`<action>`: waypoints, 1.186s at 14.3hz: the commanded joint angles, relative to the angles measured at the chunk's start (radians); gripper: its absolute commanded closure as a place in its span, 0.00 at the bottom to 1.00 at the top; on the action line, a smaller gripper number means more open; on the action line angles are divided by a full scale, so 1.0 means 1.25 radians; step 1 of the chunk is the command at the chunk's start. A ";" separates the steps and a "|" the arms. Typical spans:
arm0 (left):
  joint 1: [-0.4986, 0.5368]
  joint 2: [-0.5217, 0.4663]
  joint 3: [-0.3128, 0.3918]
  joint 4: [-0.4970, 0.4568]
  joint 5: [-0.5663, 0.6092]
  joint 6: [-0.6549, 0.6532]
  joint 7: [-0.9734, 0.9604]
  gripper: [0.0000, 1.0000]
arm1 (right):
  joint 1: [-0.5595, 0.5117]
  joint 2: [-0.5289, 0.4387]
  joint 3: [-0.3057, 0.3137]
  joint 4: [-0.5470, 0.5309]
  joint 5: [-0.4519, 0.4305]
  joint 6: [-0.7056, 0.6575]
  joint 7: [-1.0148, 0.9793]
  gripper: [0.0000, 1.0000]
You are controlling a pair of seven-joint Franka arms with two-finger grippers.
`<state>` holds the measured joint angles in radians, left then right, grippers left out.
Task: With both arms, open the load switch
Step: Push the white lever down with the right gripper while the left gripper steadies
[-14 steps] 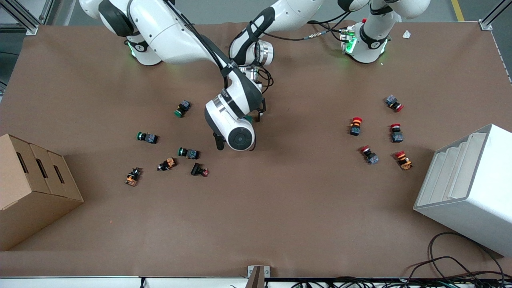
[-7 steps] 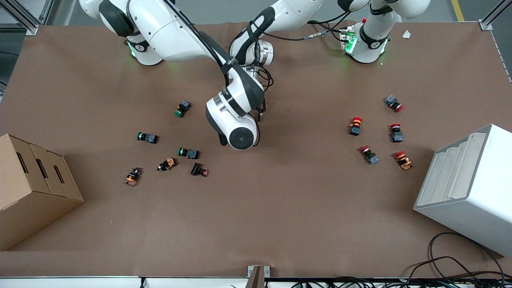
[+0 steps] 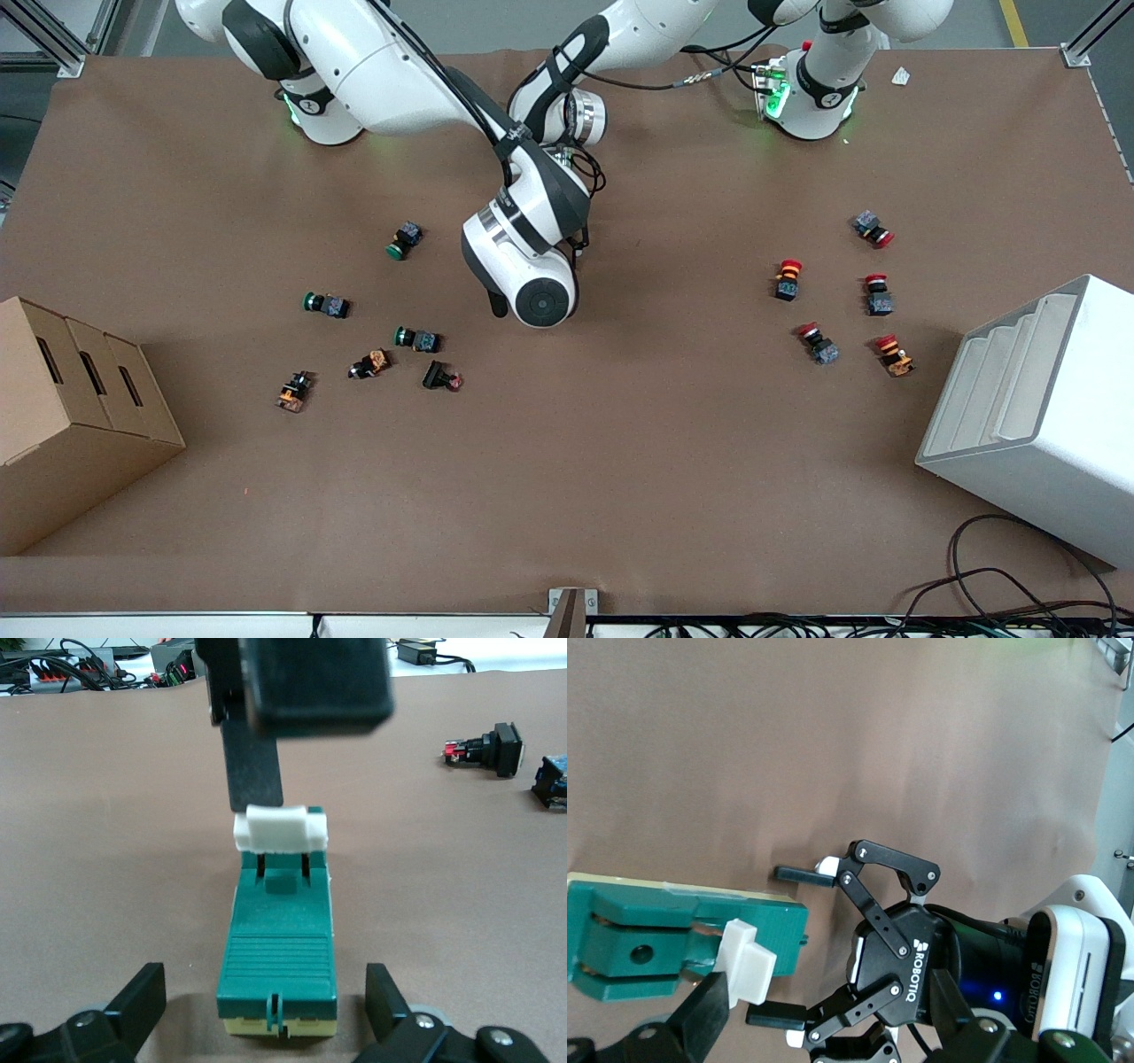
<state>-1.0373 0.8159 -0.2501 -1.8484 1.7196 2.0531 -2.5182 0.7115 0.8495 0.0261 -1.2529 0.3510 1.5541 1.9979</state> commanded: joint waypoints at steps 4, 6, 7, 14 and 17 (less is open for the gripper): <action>-0.002 0.017 0.002 0.005 0.014 -0.013 -0.014 0.02 | 0.011 0.004 0.000 -0.024 0.004 0.007 0.009 0.00; -0.002 0.017 0.002 0.005 0.014 -0.013 -0.014 0.02 | 0.020 0.005 0.000 -0.036 -0.003 0.026 0.010 0.00; -0.002 0.017 0.002 0.005 0.014 -0.013 -0.014 0.02 | 0.026 0.006 0.000 -0.052 -0.012 0.045 0.009 0.00; -0.001 0.020 0.002 0.006 0.015 -0.013 -0.014 0.02 | 0.002 -0.017 -0.006 -0.041 -0.061 0.032 0.006 0.00; -0.001 0.020 0.002 0.005 0.015 -0.013 -0.014 0.02 | -0.028 -0.027 -0.010 0.019 -0.119 0.000 -0.037 0.00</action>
<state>-1.0374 0.8164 -0.2500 -1.8484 1.7210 2.0521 -2.5182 0.7071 0.8427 0.0116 -1.2582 0.2504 1.5835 1.9874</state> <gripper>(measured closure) 0.013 0.000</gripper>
